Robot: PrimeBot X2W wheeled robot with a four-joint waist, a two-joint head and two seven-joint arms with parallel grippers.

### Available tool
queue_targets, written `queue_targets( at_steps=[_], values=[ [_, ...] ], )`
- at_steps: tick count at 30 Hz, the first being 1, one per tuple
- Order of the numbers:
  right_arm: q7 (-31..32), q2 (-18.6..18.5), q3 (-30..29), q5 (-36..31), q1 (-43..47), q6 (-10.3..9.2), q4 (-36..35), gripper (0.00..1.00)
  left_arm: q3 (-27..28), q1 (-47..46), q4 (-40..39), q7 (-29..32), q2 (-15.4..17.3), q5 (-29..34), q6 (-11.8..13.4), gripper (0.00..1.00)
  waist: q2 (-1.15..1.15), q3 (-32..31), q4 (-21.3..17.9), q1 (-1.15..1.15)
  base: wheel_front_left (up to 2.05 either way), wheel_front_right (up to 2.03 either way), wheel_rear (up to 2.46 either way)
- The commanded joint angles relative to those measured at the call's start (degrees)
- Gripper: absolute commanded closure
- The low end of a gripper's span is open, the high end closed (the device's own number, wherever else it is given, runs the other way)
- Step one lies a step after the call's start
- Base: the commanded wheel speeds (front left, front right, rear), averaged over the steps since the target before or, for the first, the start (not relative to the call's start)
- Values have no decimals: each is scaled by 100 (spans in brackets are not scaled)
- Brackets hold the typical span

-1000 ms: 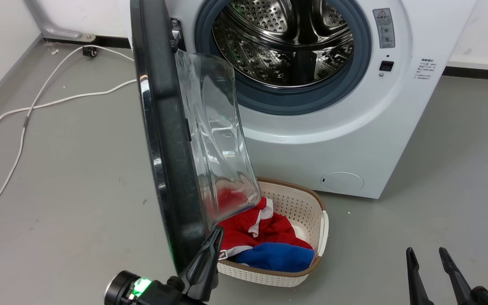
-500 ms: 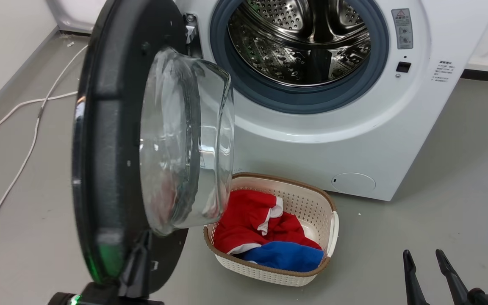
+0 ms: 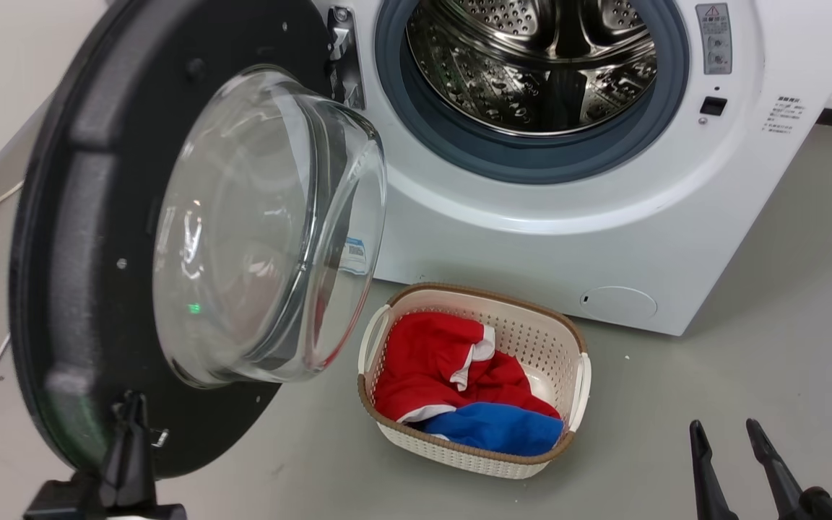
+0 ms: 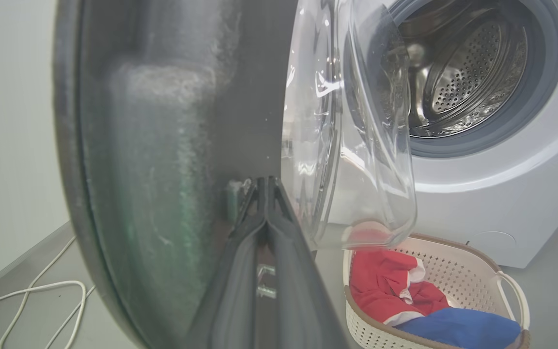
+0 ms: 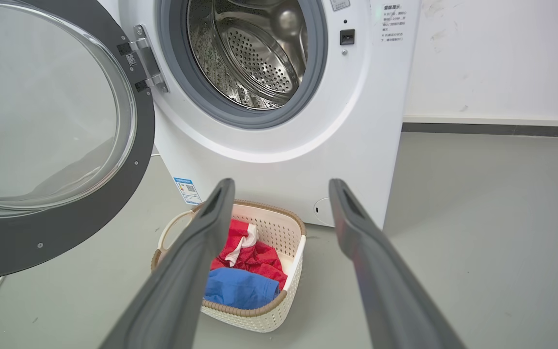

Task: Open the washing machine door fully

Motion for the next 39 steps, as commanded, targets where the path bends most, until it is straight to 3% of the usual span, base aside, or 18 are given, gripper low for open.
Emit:
queue_targets(
  at_steps=[1, 19, 39],
  values=[
    [-10, 10, -5, -6, -79, -1, -26, 0, 106, -94, 25, 12, 49, -14, 6, 100, 0, 33, 0, 0, 0, 0, 0],
    [-10, 10, -110, -209, -387, -1, -178, 0, 1276, -1025, 845, 14, 164, -217, -18, 100, 0, 606, -85, 0, 0, 0, 0],
    [-10, 10, -147, -345, -721, -1, -267, 0, 2348, -2392, 2462, 13, 774, -401, -356, 100, 0, 1191, -221, 0, 0, 0, 0]
  ],
)
